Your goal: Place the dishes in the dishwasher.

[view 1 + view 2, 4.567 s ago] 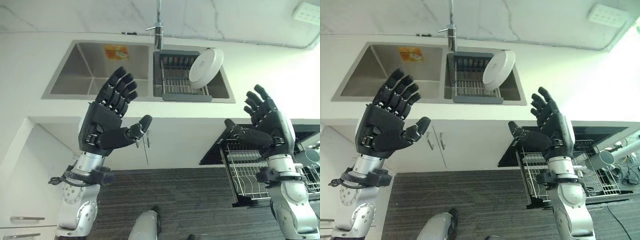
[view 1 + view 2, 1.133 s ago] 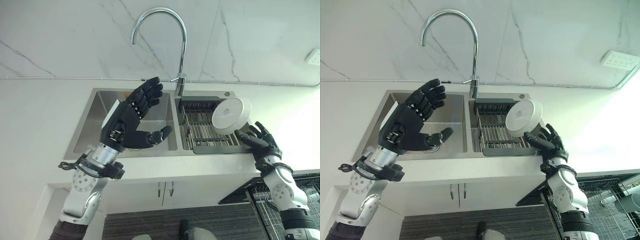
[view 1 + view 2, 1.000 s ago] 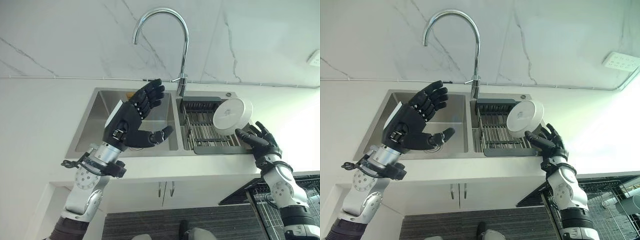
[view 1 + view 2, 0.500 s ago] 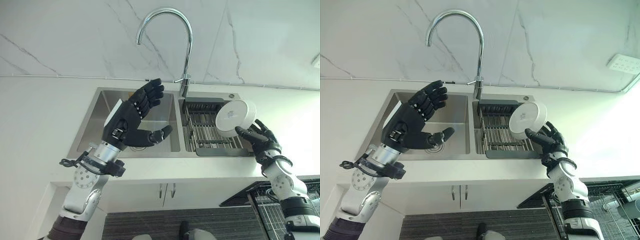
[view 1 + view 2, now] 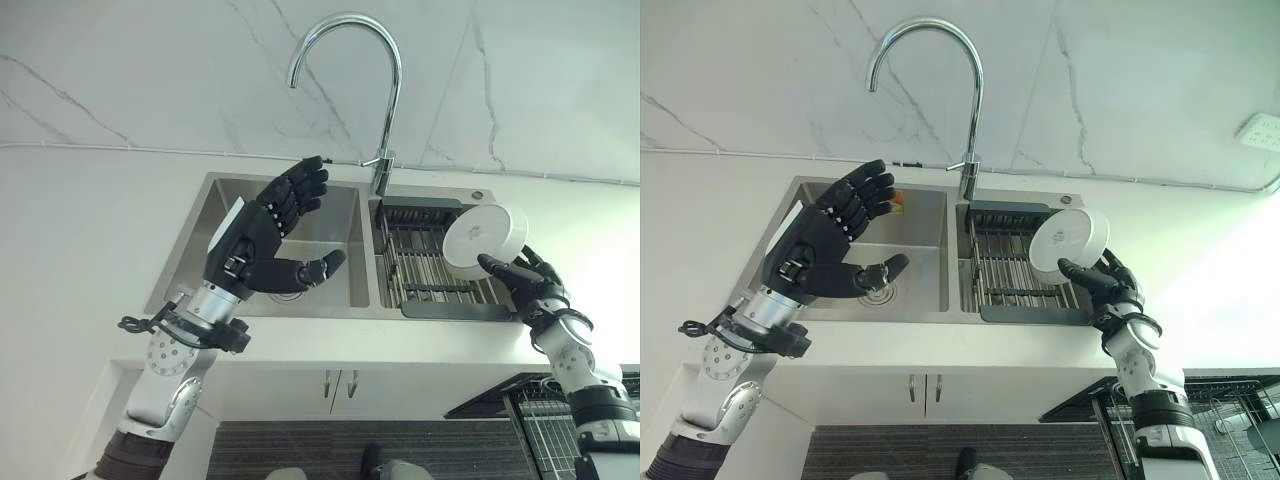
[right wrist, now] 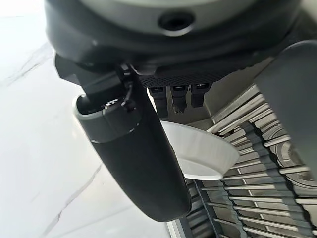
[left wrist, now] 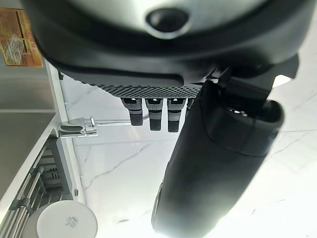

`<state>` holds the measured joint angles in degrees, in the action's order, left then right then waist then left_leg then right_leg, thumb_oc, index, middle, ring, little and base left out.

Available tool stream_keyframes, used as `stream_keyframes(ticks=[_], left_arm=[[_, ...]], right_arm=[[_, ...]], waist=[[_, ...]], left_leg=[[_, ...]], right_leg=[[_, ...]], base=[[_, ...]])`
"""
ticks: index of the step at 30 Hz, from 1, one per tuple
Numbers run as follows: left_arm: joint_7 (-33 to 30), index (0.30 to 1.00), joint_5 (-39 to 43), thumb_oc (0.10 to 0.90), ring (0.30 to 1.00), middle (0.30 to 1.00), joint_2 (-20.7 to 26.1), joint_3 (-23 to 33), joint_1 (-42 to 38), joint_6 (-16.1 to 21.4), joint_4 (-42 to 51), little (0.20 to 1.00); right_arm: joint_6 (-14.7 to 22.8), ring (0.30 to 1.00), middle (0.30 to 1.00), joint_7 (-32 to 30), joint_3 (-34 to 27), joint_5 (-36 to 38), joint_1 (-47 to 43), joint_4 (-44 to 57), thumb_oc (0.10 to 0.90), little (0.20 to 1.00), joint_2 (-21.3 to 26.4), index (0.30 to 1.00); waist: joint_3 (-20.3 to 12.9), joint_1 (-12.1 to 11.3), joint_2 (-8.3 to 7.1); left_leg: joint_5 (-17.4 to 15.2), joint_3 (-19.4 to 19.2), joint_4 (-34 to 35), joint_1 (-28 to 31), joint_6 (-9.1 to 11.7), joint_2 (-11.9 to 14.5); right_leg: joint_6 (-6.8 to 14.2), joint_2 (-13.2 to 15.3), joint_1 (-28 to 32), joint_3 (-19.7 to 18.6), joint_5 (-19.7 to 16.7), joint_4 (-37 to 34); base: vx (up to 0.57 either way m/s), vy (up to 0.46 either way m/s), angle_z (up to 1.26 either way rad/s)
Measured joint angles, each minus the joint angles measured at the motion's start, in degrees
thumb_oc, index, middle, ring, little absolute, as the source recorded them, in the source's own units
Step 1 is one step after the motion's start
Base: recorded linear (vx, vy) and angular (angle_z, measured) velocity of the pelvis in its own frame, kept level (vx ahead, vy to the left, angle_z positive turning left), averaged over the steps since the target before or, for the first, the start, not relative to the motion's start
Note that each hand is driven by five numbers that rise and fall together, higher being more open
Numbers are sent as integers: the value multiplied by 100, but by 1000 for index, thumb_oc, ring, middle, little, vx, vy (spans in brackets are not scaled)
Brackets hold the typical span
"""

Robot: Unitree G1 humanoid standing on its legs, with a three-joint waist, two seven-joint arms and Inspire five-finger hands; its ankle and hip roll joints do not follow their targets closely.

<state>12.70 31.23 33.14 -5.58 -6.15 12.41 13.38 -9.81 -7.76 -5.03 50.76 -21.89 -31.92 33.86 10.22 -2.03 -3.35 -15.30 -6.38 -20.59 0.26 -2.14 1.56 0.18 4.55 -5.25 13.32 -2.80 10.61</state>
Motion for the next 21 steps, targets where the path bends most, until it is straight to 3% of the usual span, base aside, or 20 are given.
stream_keyframes(ticks=[21], left_arm=[[-104, 900, 226, 800, 900, 900, 47, -119, 2, 0, -214, 900]], right_arm=[[-123, 900, 900, 367, 215, 351, -982, -979, 800, 900, 599, 900]], waist=[[59, -310, 20]], left_leg=[[12, 194, 99, 92, 0, -38]], right_leg=[[25, 37, 165, 190, 71, -53]], base=[[24, 12, 4]])
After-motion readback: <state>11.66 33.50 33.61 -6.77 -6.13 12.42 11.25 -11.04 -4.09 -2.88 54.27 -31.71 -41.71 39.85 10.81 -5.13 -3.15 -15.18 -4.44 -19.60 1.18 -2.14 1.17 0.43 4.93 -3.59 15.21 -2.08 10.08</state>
